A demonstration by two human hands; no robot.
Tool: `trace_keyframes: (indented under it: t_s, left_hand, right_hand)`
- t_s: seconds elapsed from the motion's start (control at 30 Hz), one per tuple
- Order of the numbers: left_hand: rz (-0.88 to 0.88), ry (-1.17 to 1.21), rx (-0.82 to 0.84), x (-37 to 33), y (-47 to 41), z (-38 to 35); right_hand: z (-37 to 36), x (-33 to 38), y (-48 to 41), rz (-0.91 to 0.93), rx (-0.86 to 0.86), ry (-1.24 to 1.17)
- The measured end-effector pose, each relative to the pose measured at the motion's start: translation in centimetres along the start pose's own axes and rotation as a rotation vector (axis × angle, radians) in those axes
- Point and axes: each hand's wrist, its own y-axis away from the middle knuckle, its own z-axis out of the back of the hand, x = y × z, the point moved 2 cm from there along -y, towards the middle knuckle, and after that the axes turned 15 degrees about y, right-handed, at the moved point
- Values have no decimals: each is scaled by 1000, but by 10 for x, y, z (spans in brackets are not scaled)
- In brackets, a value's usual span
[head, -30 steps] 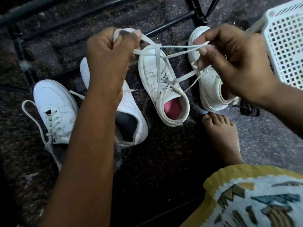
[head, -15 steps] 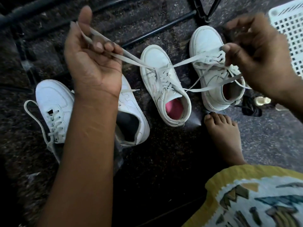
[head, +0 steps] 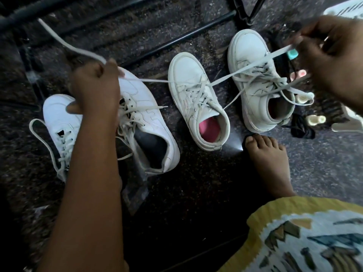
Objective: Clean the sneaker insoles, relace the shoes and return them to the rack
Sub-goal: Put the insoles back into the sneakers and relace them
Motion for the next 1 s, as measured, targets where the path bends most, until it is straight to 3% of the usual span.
trace_keyframes:
  t_s: [0.13, 0.33, 0.47, 0.57, 0.63, 0.7, 0.77, 0.87, 0.97, 1.0]
  left_hand:
    - [58, -658, 38, 13, 12, 19]
    - [248, -956, 370, 28, -5, 31]
    - [225, -1066, 366, 32, -3, 29]
    - [-35, -898, 211, 3, 0, 9]
    - [-213, -597, 362, -20, 14, -21]
    - [-238, -371, 669, -34, 39, -53]
    - [-196, -423, 868, -32, 62, -73]
    - [-233, -604, 853, -16, 78, -81]
    - [-191, -472, 825, -8, 78, -79]
    - [-151, -402, 827, -5, 75, -77]
  right_hand:
    - [-5, 2, 1, 26, -8, 34]
    - [-10, 3, 0, 15, -24, 1]
    - [-10, 2, 0, 15, -43, -7]
    - [-10, 4, 4, 16, -46, 1]
    - [-8, 2, -2, 12, -59, -16]
    - [-6, 2, 0, 25, -35, -26]
    - [-8, 3, 10, 13, 56, -23]
    - [26, -1, -18, 91, 99, -87]
    - [110, -11, -114, 474, 34, -679]
    - [130, -13, -129, 500, -6, -774]
